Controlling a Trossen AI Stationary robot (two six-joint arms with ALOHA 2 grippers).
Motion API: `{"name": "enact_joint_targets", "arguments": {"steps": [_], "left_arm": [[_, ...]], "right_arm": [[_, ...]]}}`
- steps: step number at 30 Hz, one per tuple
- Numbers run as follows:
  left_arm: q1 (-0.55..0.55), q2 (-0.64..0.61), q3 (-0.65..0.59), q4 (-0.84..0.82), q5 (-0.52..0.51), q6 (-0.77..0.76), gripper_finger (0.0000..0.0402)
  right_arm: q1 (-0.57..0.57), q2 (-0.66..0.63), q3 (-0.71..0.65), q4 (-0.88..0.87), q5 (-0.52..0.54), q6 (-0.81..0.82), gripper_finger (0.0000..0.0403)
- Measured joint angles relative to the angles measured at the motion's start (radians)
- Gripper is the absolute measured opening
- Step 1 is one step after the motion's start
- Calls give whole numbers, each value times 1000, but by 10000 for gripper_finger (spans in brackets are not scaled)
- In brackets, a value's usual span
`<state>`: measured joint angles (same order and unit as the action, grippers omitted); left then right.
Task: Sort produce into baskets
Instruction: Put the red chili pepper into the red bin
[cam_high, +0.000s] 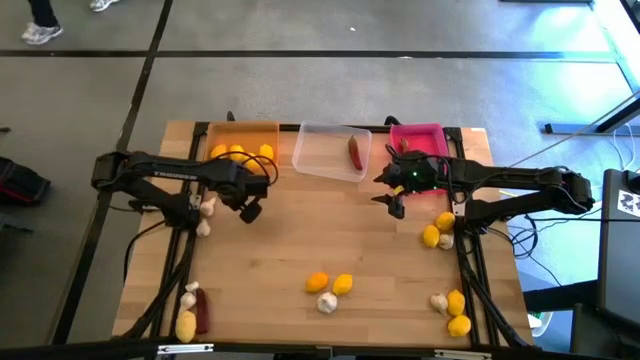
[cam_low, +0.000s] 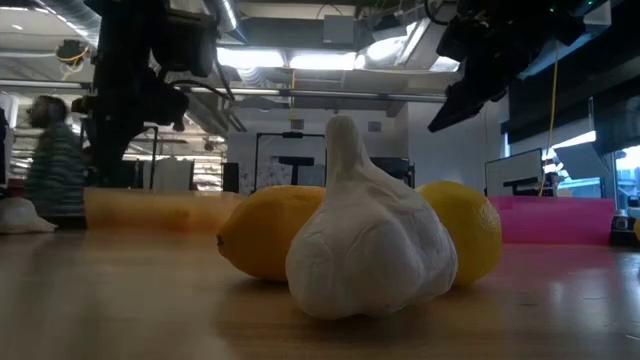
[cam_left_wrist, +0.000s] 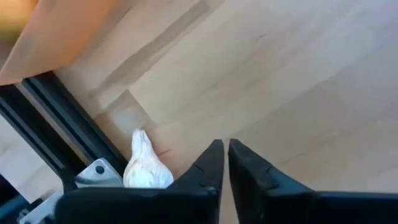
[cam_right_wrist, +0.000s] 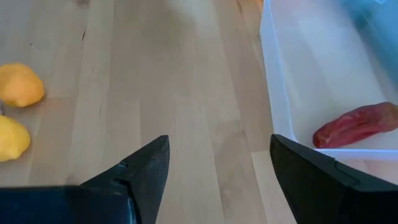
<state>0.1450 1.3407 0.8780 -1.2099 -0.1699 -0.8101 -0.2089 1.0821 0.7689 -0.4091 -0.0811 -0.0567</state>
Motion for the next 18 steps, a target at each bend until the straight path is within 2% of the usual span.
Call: {"name": "enact_joint_targets", "arguments": {"steps": [3,12,15,18], "left_arm": [[8,0,0,-16,3,-48,69],[60,13,-1,-54,8,-151,237],[74,44,-1,-84,19,-153,268],[75,85,-1,-124,35,-152,279]], "right_arm": [[0,0,0,-26,0,0,270],[0,0,0,-59,0,-1,270],[0,0,0,-58,0,-11,270],[-1,0,0,-59,0,-20,270]]}}
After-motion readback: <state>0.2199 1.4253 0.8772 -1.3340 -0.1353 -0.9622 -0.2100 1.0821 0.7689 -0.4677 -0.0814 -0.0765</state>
